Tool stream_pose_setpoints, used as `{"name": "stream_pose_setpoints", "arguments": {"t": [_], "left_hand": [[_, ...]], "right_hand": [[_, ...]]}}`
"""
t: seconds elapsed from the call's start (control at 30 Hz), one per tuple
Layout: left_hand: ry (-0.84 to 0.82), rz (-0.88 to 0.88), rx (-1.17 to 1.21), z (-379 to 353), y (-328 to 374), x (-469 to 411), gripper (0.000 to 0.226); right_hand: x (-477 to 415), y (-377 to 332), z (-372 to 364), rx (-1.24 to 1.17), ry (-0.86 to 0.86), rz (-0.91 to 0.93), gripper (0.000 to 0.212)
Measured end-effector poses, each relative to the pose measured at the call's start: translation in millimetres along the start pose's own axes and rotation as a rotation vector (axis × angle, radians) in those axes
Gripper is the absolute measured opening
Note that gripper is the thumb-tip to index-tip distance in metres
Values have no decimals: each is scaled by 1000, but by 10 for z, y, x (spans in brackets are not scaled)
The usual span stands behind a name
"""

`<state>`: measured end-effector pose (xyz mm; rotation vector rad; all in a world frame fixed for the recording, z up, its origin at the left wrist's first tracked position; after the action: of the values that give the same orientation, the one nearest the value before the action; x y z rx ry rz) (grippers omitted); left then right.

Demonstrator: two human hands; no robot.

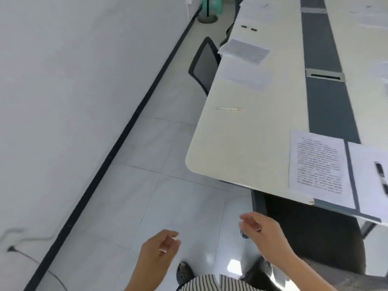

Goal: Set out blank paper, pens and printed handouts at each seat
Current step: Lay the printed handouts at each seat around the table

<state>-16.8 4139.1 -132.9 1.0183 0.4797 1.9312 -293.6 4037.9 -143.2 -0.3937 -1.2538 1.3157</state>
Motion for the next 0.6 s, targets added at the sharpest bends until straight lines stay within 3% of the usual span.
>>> {"name": "stream_pose_setpoints", "arguments": {"t": [0.3, 0.6], "left_hand": [[180, 146, 130, 1016, -888, -83, 14], [175, 216, 202, 1891, -946, -1394, 11]], "right_hand": [[-436, -1040, -1233, 57, -137, 100, 12], [-1808, -1762, -1775, -20, -139, 83, 11]]}}
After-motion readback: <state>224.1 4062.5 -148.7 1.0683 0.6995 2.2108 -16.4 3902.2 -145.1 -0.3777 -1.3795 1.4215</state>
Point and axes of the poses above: each hand's wrist, its own x-axis away from the middle knuckle, its own z-axis out of the back of the hand, y = z × x, the point moved 3 cm from there along -x, towards the middle knuckle, and after that the axes turned 11 degrees about -x, right-handed, at the moved point
